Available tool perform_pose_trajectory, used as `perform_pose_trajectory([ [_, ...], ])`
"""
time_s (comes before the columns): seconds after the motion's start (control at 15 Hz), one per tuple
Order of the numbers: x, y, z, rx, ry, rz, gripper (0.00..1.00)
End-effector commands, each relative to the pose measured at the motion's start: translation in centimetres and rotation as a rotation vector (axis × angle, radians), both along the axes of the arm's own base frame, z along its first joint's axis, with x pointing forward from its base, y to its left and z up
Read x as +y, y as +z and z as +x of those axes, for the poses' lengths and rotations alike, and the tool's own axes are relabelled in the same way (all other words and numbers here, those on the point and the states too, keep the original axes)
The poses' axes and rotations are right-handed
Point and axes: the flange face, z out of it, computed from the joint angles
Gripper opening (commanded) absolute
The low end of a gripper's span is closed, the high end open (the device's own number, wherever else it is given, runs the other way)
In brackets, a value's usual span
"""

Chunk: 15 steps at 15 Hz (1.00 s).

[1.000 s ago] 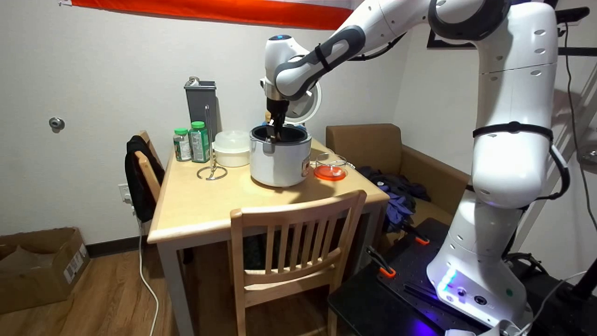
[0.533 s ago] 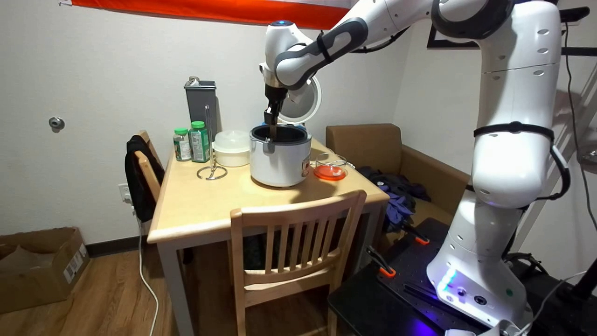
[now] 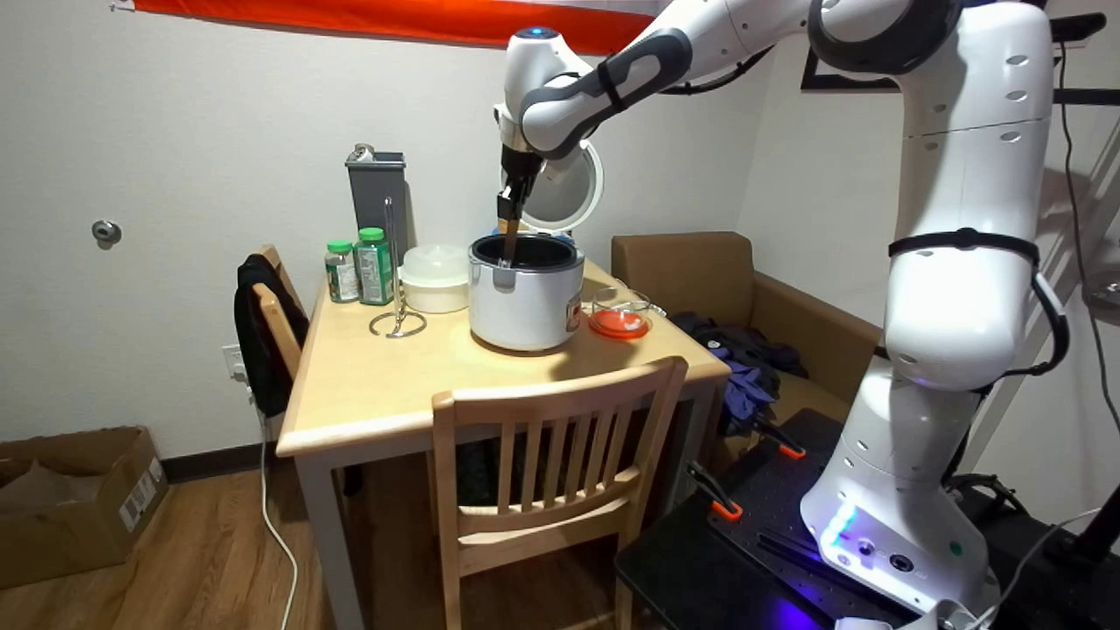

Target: Use the wooden spoon to stir the contents of the pot

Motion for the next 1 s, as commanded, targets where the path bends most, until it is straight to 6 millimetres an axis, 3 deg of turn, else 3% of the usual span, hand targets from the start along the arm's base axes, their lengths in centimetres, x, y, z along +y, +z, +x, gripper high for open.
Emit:
perform_pose_trajectory([
  [0.0, 0.3, 1.7, 0.4, -0.047, -0.027, 0.023, 0.04],
  [0.33, 0.6, 3.9, 0.7, -0.092, -0.021, 0.016, 0.04],
  [0.93, -3.9, 5.6, 0.6, -0.124, -0.107, 0.008, 0.04],
])
